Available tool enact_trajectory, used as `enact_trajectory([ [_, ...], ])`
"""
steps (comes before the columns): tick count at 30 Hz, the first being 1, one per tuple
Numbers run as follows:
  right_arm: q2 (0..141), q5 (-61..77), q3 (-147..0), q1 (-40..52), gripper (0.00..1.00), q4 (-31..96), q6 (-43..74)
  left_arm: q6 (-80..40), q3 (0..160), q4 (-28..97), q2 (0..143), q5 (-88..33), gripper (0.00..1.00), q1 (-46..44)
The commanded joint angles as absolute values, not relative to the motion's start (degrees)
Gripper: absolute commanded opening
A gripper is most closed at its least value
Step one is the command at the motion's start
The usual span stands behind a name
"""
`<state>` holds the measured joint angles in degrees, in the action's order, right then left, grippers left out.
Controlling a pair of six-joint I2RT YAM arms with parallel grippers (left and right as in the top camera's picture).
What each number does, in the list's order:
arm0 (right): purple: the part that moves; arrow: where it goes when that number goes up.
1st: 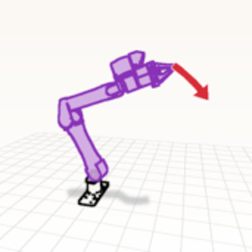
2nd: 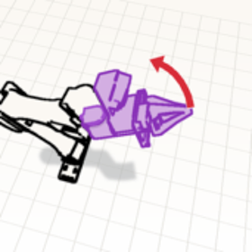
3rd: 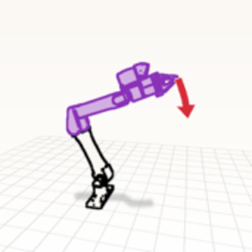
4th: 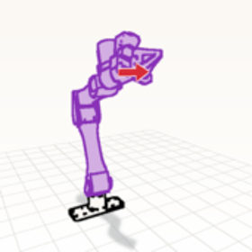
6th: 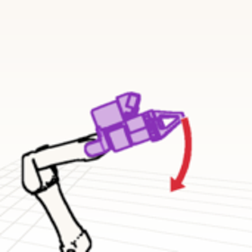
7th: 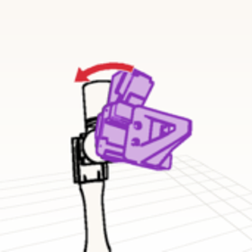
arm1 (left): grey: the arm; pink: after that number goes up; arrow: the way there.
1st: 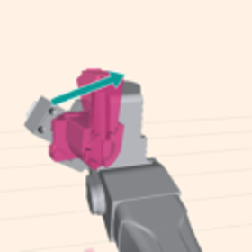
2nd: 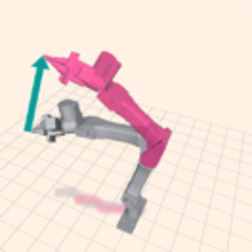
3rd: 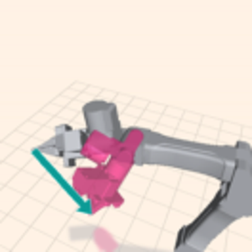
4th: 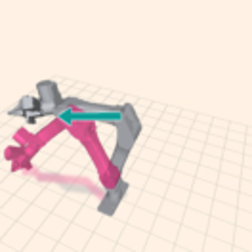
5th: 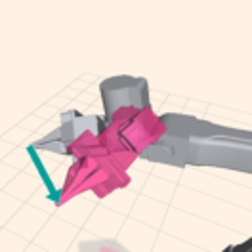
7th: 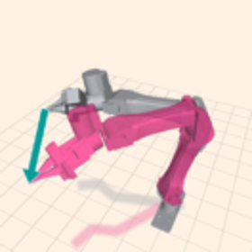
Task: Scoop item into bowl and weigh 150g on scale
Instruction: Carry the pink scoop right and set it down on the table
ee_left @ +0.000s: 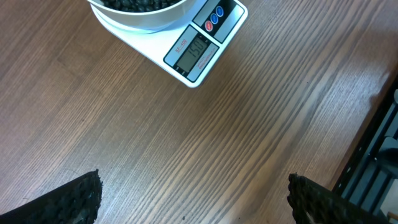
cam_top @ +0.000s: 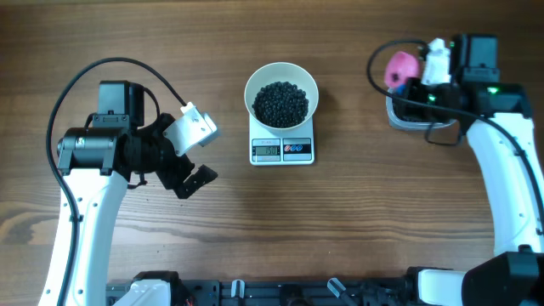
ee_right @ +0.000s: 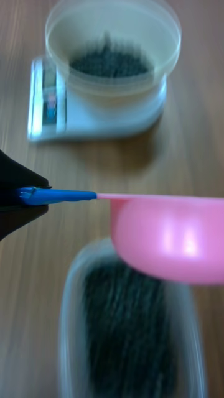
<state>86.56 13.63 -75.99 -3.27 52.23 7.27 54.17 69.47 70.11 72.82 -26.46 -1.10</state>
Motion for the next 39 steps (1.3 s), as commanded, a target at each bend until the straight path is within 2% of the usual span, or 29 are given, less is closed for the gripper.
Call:
enact_trajectory([
  [1, 84.95, -4.08, -76.05, -4.67, 0.04, 53.39, -5.26, 55.29, 69.21, 70.04, 72.69, -27.40, 1.00, -0.73],
  [8, 86.02, -26.46, -76.05, 1.67, 0.05, 55.59, -9.10, 55.29, 69.21, 70.04, 72.69, -27.40, 1.00, -0.73],
  [17, 87.07, -33.32, -76.64, 1.93, 0.04, 56.88, -8.29, 55.29, 69.21, 70.04, 72.69, -27.40, 1.00, -0.73],
  [20, 82.94, -12.93, -81.30, 0.19, 0.04, 58.94, -5.37, 55.29, 69.21, 70.04, 72.66, -27.40, 1.00, -0.73],
  [24, 75.44, 15.51, -82.26, -8.67, 0.04, 67.02, -5.80, 55.29, 69.21, 70.04, 72.66, -27.40, 1.00, -0.73],
  [27, 74.26, 23.94, -80.84, -13.76, 0.04, 80.03, -6.02, 55.29, 69.21, 70.04, 72.66, -27.40, 1.00, -0.73],
  [29, 74.28, 30.48, -76.75, -14.22, 0.04, 83.29, -6.04, 55.29, 69.21, 70.04, 72.66, -27.40, 1.00, -0.73],
  [34, 74.30, 42.28, -58.11, -14.22, 0.04, 76.01, -6.24, 55.29, 69.21, 70.04, 72.69, -27.40, 1.00, -0.73],
  [38, 74.30, 51.79, -42.78, -14.24, 0.04, 62.98, -5.34, 55.29, 69.21, 70.04, 72.66, -27.40, 1.00, -0.73],
  [39, 74.30, 54.13, -38.09, -14.22, 0.04, 57.01, -1.04, 55.29, 69.21, 70.04, 72.66, -27.40, 1.00, -0.73],
])
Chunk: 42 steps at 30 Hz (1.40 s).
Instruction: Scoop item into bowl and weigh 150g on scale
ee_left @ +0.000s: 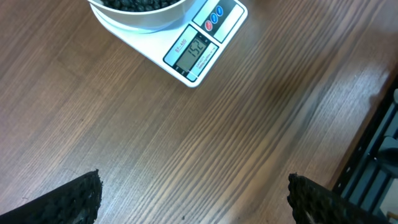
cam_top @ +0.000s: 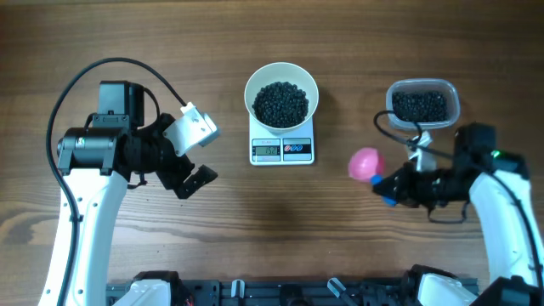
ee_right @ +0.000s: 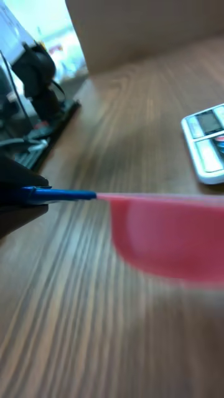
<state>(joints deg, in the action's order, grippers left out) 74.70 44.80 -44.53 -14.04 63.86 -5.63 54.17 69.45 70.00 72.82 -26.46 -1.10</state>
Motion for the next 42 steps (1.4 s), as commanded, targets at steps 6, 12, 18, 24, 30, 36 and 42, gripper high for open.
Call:
enact_trajectory([
  [6, 74.30, 48.27, -32.93, -14.24, 0.18, 46.96, 8.91, 55.29, 69.21, 70.04, 72.69, -27.40, 1.00, -0.73],
  [12, 74.30, 39.03, -32.93, -14.22, 0.29, 47.51, 14.22, 55.29, 69.21, 70.04, 72.69, -27.40, 1.00, -0.73],
  [18, 74.28, 29.78, -32.97, -14.24, 0.84, 45.32, 20.21, 55.29, 69.21, 70.04, 72.69, -27.40, 1.00, -0.73],
  [24, 73.17, 34.94, -41.63, -14.22, 1.00, 41.41, 28.67, 55.29, 69.21, 70.04, 72.66, -27.40, 1.00, -0.73],
  [30, 64.60, 42.70, -61.87, -14.22, 1.00, 36.12, 47.24, 55.29, 69.21, 70.04, 72.69, -27.40, 1.00, -0.73],
  [36, 60.14, 46.39, -62.00, -14.33, 1.00, 36.69, 54.04, 55.29, 69.21, 70.04, 72.66, -27.40, 1.00, -0.73],
  [42, 47.46, 35.48, -61.69, -13.04, 1.00, 37.08, 25.54, 55.29, 69.21, 70.04, 72.66, -27.40, 1.00, -0.73],
])
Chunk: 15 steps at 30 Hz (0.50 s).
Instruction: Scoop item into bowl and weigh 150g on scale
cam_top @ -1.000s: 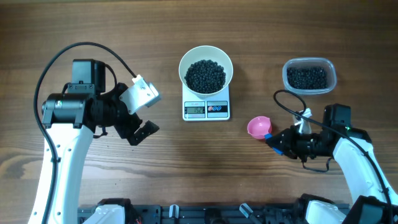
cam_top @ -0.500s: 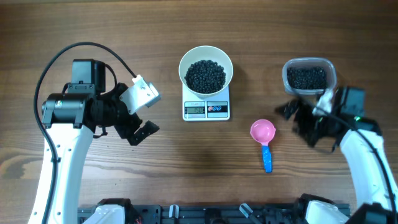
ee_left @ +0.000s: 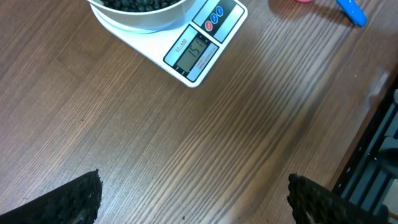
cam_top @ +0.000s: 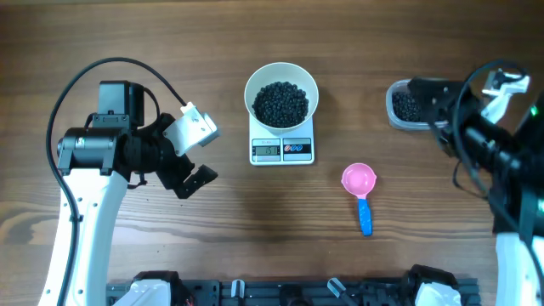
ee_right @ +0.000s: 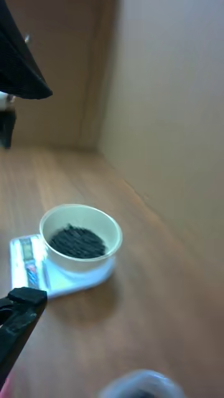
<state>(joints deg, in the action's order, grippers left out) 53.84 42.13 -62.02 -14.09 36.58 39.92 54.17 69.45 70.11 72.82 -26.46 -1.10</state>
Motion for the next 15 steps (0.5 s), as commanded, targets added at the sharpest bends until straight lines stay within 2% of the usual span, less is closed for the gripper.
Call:
enact_trajectory([
  [1, 44.27, 31.73, -61.06, -11.53, 1.00, 37.71, 20.73, 55.29, 69.21, 70.04, 72.69, -27.40, 1.00, -0.73],
  [7, 28.42, 17.23, -48.71, -1.52, 1.00, 34.46, 17.34, 55.29, 69.21, 70.04, 72.69, -27.40, 1.00, -0.73],
  [15, 6.63, 12.84, -23.20, -0.71, 1.00, 14.98, 15.88, 55.29, 69.21, 70.04, 72.66, -27.40, 1.00, -0.73],
])
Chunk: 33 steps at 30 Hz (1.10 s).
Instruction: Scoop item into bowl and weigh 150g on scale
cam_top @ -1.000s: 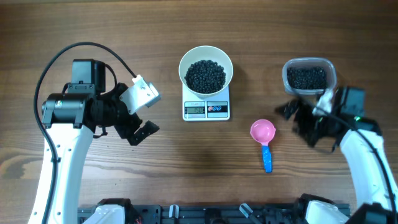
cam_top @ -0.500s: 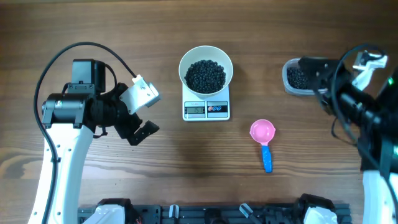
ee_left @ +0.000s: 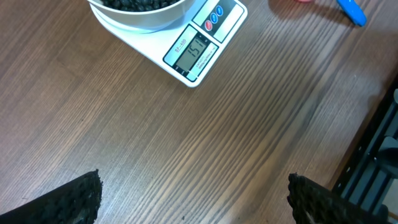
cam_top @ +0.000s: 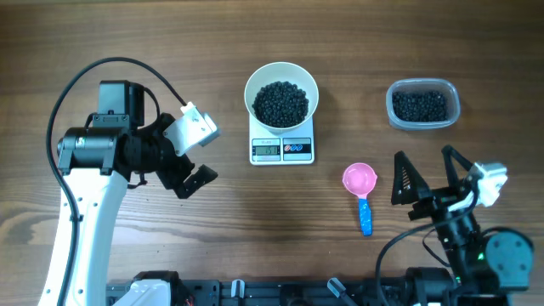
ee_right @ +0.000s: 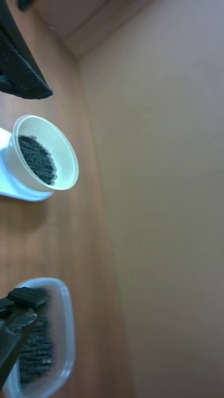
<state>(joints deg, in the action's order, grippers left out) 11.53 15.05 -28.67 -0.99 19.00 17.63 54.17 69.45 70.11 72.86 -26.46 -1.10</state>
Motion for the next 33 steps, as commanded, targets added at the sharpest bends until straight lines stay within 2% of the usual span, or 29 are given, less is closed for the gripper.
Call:
enact_trajectory([
  [1, 5.17, 12.88, -20.69, -0.71, 1.00, 12.62, 13.37, 55.29, 69.21, 70.04, 72.66, -27.40, 1.00, -0.73],
  [5, 1.21, 11.90, -13.21, -0.60, 1.00, 5.98, 9.04, 55.29, 69.21, 70.04, 72.66, -27.40, 1.00, -0.73],
  [12, 0.19, 10.92, -10.07, -0.40, 1.00, 5.15, 6.09, 55.29, 69.21, 70.04, 72.66, -27.40, 1.00, -0.73],
  [24, 0.14, 8.25, -0.56, 1.72, 1.00, -2.20, 6.00, 55.29, 69.21, 70.04, 72.69, -27.40, 1.00, -0.73],
  [33, 0.16, 4.47, -0.30, 4.12, 1.00, -0.14, 1.50, 55.29, 69.21, 70.04, 72.69, -27.40, 1.00, -0.73],
])
